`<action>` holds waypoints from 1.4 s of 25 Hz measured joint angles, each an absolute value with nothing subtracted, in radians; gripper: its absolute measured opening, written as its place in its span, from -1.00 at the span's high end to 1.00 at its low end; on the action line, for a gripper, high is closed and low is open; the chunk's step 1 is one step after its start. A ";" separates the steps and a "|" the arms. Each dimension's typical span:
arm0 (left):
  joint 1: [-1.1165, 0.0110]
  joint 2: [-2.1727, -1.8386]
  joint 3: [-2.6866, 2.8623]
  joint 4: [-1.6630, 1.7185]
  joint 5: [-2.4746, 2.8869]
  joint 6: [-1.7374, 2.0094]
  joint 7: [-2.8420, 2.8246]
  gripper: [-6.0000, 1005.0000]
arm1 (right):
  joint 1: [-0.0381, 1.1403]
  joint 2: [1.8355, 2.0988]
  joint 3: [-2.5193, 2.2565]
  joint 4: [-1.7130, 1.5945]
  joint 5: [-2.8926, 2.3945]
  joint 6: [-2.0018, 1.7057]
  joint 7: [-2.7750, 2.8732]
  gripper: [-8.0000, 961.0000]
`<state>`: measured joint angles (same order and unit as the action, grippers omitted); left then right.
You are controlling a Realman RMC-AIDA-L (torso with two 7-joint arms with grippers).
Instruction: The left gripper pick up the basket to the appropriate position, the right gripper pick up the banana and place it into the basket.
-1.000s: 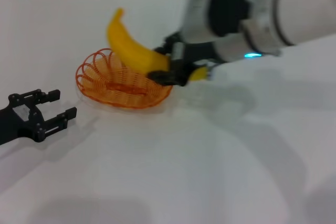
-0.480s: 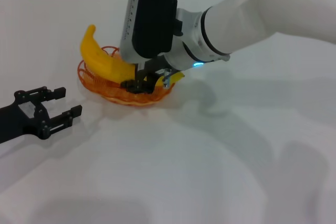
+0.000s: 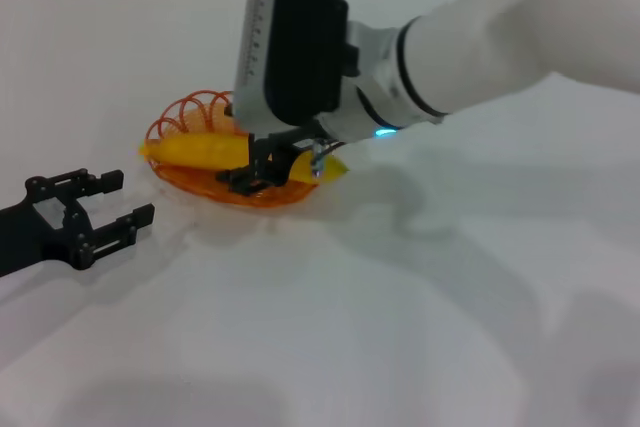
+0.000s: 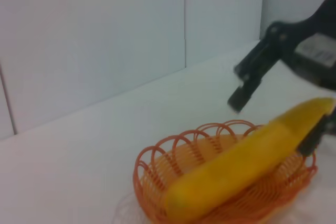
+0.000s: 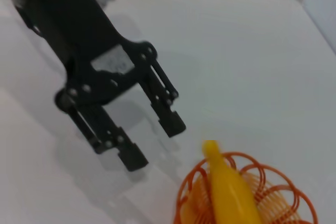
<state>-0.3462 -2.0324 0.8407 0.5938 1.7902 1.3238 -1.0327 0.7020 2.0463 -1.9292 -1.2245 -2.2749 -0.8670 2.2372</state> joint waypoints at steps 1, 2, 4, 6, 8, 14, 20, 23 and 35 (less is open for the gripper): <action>-0.345 -2.032 0.840 0.593 1.790 1.324 -1.033 -0.19 | 0.675 2.045 -1.920 -1.263 -2.284 -0.878 2.235 -0.52; -0.344 -2.032 0.839 0.592 1.790 1.324 -1.032 -0.19 | 0.639 2.044 -1.904 -1.311 -2.296 -0.887 2.231 -0.55; -0.345 -2.032 0.839 0.588 1.790 1.324 -1.032 -0.19 | 0.564 2.043 -1.864 -1.390 -2.315 -0.895 2.212 -0.62; -0.347 -2.032 0.839 0.584 1.790 1.324 -1.032 -0.19 | 0.473 2.044 -1.807 -1.454 -2.294 -0.895 2.150 -0.69; -0.347 -2.032 0.839 0.583 1.789 1.324 -1.032 -0.19 | 0.410 2.046 -1.752 -1.470 -2.202 -0.898 2.051 -0.75; -0.345 -2.032 0.836 0.583 1.783 1.324 -1.032 -0.19 | 0.350 2.043 -1.549 -1.302 -1.873 -0.988 1.741 -0.88; -0.350 -2.034 0.836 0.583 1.782 1.324 -1.026 -0.19 | 0.375 2.040 -1.327 -0.981 -1.681 -1.118 1.462 -0.88; -0.351 -2.035 0.836 0.583 1.773 1.324 -1.024 -0.19 | 0.378 2.038 -1.225 -0.857 -1.647 -1.179 1.355 -0.88; -0.349 -2.036 0.836 0.576 1.756 1.324 -1.006 -0.19 | 0.366 2.030 -1.061 -0.611 -1.646 -1.306 1.150 -0.88</action>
